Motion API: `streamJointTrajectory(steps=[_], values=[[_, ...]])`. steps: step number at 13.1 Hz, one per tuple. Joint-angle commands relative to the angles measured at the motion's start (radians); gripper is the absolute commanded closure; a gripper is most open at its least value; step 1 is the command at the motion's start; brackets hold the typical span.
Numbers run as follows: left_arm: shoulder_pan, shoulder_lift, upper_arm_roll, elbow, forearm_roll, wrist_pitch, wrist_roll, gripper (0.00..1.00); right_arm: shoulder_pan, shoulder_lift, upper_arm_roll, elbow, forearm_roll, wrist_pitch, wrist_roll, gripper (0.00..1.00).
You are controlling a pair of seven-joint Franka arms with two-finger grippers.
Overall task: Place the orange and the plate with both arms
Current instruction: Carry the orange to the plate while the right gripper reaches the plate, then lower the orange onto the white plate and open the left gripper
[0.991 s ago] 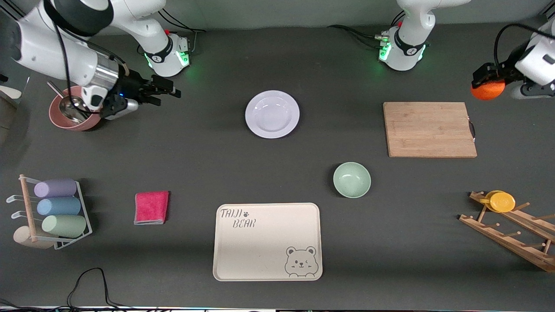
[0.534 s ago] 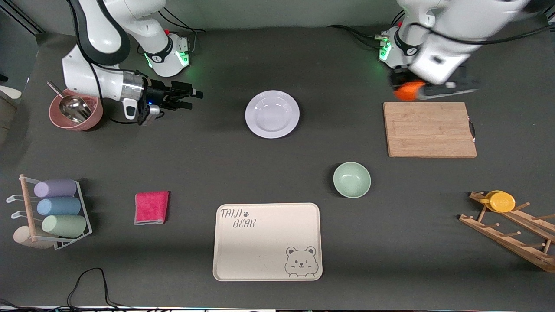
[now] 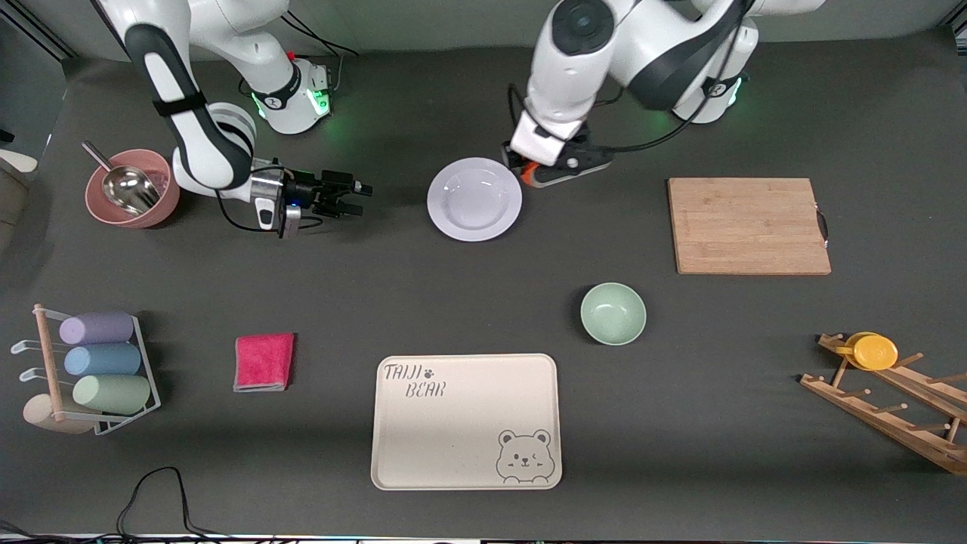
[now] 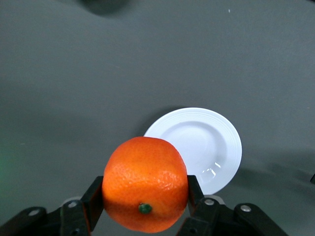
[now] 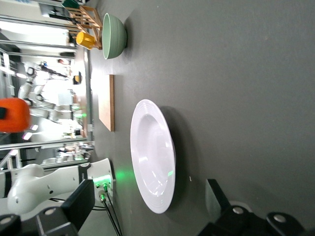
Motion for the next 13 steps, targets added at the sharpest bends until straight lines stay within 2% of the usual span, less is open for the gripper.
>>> streamJointTrajectory(steps=[1,6,10,13], values=[[-0.087,0.154,0.009,0.028,0.119,0.091,-0.139,1.00,0.012,0.101,-0.009,0.021,0.063,-0.048,-0.091,0.00],[-0.142,0.345,0.018,0.029,0.340,0.250,-0.313,1.00,0.012,0.182,-0.007,0.021,0.083,-0.095,-0.087,0.00],[-0.187,0.414,0.019,0.029,0.413,0.300,-0.398,1.00,0.012,0.203,-0.007,0.022,0.083,-0.095,-0.078,0.00],[-0.216,0.457,0.021,0.031,0.465,0.336,-0.470,1.00,0.012,0.204,-0.007,0.022,0.083,-0.095,-0.078,0.22]])
